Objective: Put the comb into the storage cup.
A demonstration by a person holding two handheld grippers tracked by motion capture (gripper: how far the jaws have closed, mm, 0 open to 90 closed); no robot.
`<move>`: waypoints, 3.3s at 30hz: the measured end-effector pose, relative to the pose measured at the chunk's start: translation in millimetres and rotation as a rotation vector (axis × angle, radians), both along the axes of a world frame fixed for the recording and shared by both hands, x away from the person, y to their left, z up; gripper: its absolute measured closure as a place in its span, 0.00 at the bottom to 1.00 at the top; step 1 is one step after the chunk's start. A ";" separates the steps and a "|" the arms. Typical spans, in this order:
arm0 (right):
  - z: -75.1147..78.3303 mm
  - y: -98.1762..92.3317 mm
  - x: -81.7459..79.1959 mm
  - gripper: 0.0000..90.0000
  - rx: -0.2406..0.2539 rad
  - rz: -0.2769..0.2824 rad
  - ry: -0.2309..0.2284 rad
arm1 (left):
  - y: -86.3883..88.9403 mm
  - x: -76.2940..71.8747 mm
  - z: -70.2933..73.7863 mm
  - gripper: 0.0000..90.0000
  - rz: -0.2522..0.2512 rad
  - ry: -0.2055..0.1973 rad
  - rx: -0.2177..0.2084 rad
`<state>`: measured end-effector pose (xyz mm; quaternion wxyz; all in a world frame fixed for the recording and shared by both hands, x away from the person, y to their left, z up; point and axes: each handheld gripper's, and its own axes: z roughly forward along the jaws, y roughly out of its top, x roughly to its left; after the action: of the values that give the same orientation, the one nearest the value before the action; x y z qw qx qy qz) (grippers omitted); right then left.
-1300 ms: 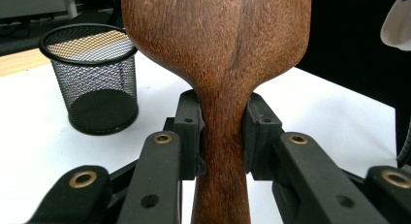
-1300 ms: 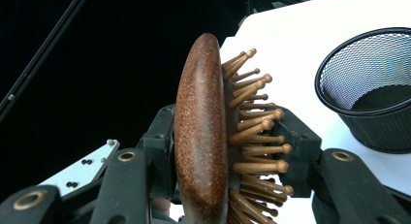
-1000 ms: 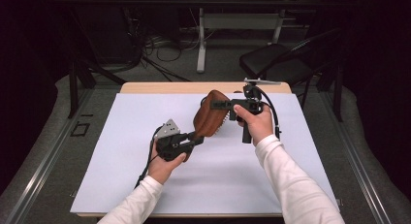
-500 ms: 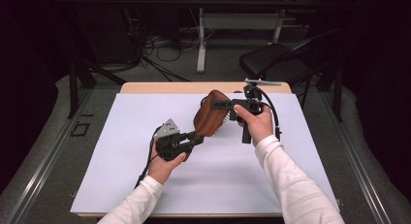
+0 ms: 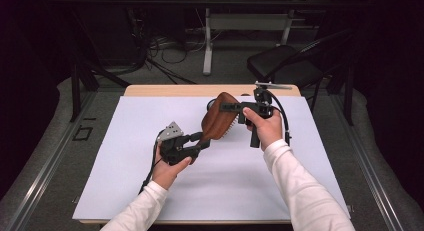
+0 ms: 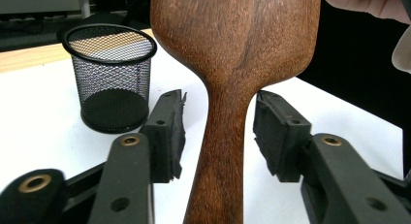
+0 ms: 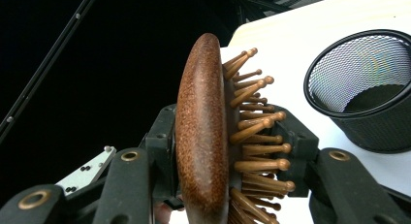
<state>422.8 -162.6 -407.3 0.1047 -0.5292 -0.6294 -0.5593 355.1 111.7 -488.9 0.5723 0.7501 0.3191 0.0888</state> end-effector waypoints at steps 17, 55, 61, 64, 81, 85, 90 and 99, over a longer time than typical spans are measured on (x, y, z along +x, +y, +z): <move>-0.2 -5.1 1.2 0.57 0.009 -0.032 -0.007 | -1.6 1.1 -0.8 0.45 0.020 -0.030 0.006; -0.4 -33.3 4.5 0.57 0.009 -0.134 -0.035 | 8.5 5.6 4.6 0.34 0.080 -0.066 0.017; -0.2 -35.3 4.9 0.57 0.010 -0.144 -0.038 | 9.4 6.8 4.1 0.24 0.108 -0.068 0.027; -0.2 -36.3 5.1 0.57 0.009 -0.151 -0.042 | 11.0 8.3 3.7 0.20 0.115 -0.048 0.021; 2.2 -42.4 4.6 0.57 0.003 -0.191 -0.067 | 21.8 19.7 -1.2 0.05 0.172 0.033 -0.009; 2.4 -43.2 4.5 0.57 0.002 -0.197 -0.071 | 23.2 21.3 -2.4 0.00 0.167 0.048 -0.016; 2.7 -43.8 4.5 0.57 0.002 -0.204 -0.074 | 23.8 22.2 -2.4 0.00 0.176 0.056 -0.028; 3.7 -46.1 4.0 0.57 -0.001 -0.217 -0.080 | 28.5 22.1 0.3 0.00 0.209 0.028 0.010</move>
<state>426.8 -208.8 -403.7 0.0183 -0.5715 -0.5725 -0.5876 377.2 140.2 -488.5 0.5516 0.7167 0.4032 0.1394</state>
